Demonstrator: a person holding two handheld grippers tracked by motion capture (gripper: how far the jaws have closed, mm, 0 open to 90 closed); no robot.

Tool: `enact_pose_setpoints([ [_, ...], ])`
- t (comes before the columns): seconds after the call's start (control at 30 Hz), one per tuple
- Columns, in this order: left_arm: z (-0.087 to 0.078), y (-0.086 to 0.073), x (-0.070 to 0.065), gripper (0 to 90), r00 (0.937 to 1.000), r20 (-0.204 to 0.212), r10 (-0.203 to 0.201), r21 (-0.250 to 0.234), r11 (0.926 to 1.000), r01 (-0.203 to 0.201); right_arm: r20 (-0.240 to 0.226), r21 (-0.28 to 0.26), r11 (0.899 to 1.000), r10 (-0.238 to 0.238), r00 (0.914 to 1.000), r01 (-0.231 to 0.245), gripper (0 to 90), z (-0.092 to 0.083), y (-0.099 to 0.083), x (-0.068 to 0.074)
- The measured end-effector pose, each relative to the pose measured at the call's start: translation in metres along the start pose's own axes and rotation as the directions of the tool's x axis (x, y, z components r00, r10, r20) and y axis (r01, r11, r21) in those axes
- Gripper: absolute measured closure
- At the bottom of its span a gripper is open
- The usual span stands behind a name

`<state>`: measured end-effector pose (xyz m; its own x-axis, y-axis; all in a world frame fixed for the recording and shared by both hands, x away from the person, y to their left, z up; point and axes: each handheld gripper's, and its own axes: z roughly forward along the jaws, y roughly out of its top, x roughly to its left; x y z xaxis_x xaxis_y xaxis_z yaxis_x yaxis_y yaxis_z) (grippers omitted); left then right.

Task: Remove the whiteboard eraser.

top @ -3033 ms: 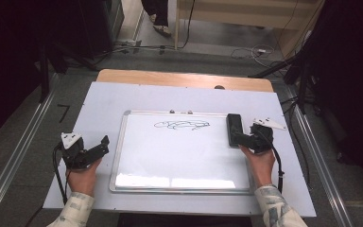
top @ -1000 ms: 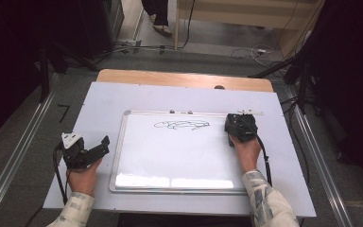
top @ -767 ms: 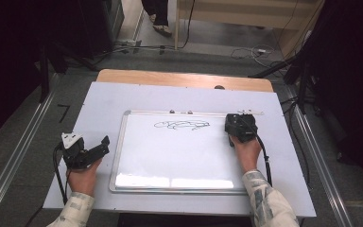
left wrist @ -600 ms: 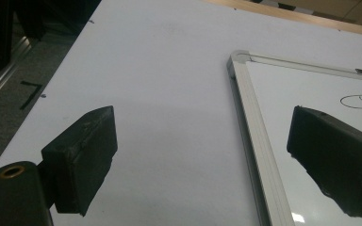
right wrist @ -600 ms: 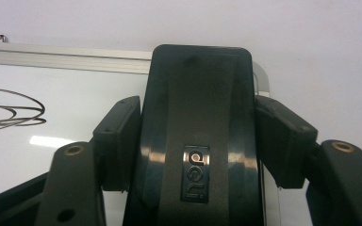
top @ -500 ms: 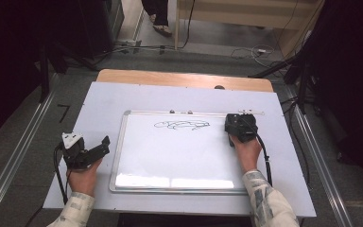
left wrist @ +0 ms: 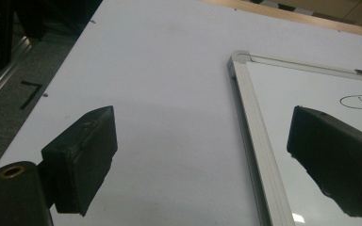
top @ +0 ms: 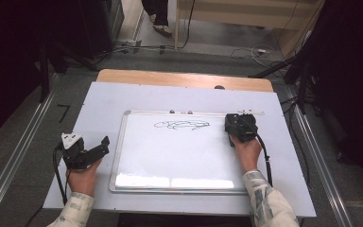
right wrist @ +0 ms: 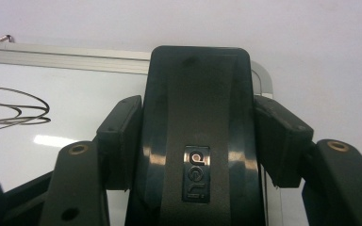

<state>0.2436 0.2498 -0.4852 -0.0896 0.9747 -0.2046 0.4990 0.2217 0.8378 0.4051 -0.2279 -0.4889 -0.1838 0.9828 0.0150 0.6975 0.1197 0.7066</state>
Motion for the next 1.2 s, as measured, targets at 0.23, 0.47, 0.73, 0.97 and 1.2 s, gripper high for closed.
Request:
enact_pose_setpoints([
  [0.23, -0.0003, -0.0001, 0.0003, 9.7, 1.0, 0.002, -0.001, -0.002, 1.0, 0.001, -0.002, -0.004, 1.0, -0.009, 1.0, 0.009, 38.7, -0.0012, -0.0009, 0.0013],
  [0.47, -0.0005, -0.0001, 0.0002, 9.6, 1.0, 0.001, 0.0, 0.0, 1.0, 0.0, -0.009, -0.008, 1.0, -0.006, 0.9999, 0.006, 38.7, -0.0011, -0.0018, 0.0008],
  [0.73, -0.0011, -0.0002, 0.0002, 9.7, 1.0, 0.002, -0.003, -0.003, 1.0, 0.003, -0.022, -0.005, 1.0, 0.004, 0.9998, -0.004, 38.1, 0.0003, -0.0025, -0.0006],
  [0.97, -0.0009, -0.0003, 0.0, 9.7, 1.0, 0.002, -0.001, -0.001, 1.0, 0.001, -0.012, -0.005, 1.0, 0.003, 0.9999, -0.003, 38.3, 0.0008, -0.0027, 0.0007],
  [1.2, -0.0017, -0.0001, 0.0012, 9.7, 1.0, 0.0, -0.005, -0.004, 1.0, 0.005, -0.013, -0.021, 1.0, -0.004, 0.9999, 0.004, 38.5, 0.0006, -0.0041, 0.0009],
])
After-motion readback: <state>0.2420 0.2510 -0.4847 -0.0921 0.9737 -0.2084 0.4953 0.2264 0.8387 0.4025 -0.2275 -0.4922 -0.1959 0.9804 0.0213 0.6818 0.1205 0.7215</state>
